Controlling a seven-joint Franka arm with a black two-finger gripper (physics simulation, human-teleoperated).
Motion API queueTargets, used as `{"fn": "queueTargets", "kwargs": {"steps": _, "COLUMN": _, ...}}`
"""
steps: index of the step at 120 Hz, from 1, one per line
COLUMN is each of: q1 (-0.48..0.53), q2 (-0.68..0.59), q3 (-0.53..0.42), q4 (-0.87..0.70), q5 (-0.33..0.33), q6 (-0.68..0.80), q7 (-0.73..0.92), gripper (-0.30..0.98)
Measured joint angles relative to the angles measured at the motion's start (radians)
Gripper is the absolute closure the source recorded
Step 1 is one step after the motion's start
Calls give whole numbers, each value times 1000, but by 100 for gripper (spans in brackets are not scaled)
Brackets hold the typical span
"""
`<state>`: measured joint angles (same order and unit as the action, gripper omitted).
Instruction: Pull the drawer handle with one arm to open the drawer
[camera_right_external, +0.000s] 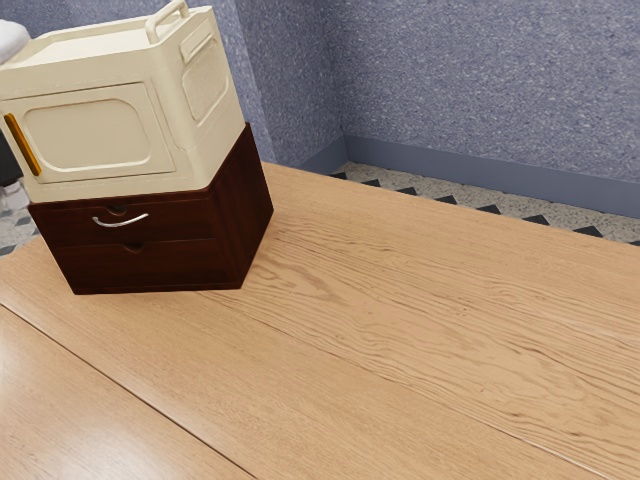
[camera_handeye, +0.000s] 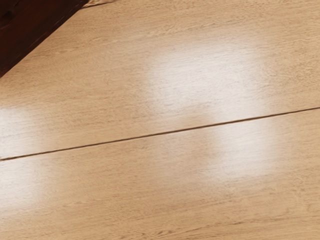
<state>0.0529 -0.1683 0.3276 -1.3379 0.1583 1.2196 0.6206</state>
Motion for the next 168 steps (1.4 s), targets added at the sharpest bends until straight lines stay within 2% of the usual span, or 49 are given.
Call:
{"fn": "queueTargets", "kwargs": {"steps": 30, "q1": -13, "q2": -1, "q3": -16, "q4": 3, "q5": -12, "q6": 69, "q7": 148, "gripper": 0}}
{"fn": "queueTargets", "kwargs": {"steps": 74, "q1": -20, "q2": 14, "q3": -16, "q4": -5, "q5": -36, "q6": 94, "q7": 284, "gripper": 0}}
{"fn": "queueTargets", "kwargs": {"steps": 90, "q1": -19, "q2": -1, "q3": -13, "q4": -73, "q5": -35, "q6": 96, "q7": 330, "gripper": 0}}
{"fn": "queueTargets", "kwargs": {"steps": 100, "q1": -22, "q2": -72, "q3": -13, "q4": -169, "q5": -30, "q6": 102, "q7": 354, "gripper": 0}}
{"fn": "queueTargets", "kwargs": {"steps": 108, "q1": -22, "q2": -147, "q3": -15, "q4": -239, "q5": -16, "q6": 115, "q7": 371, "gripper": 0}}
{"fn": "queueTargets", "kwargs": {"steps": 130, "q1": -80, "q2": -233, "q3": -31, "q4": -320, "q5": 42, "q6": 137, "q7": 408, "gripper": 0}}
{"fn": "queueTargets", "kwargs": {"steps": 148, "q1": -4, "q2": -315, "q3": -140, "q4": -470, "q5": 120, "q6": 189, "q7": 421, "gripper": 0}}
{"fn": "queueTargets", "kwargs": {"steps": 168, "q1": 72, "q2": -357, "q3": -158, "q4": -616, "q5": 185, "q6": 301, "q7": 430, "gripper": 0}}
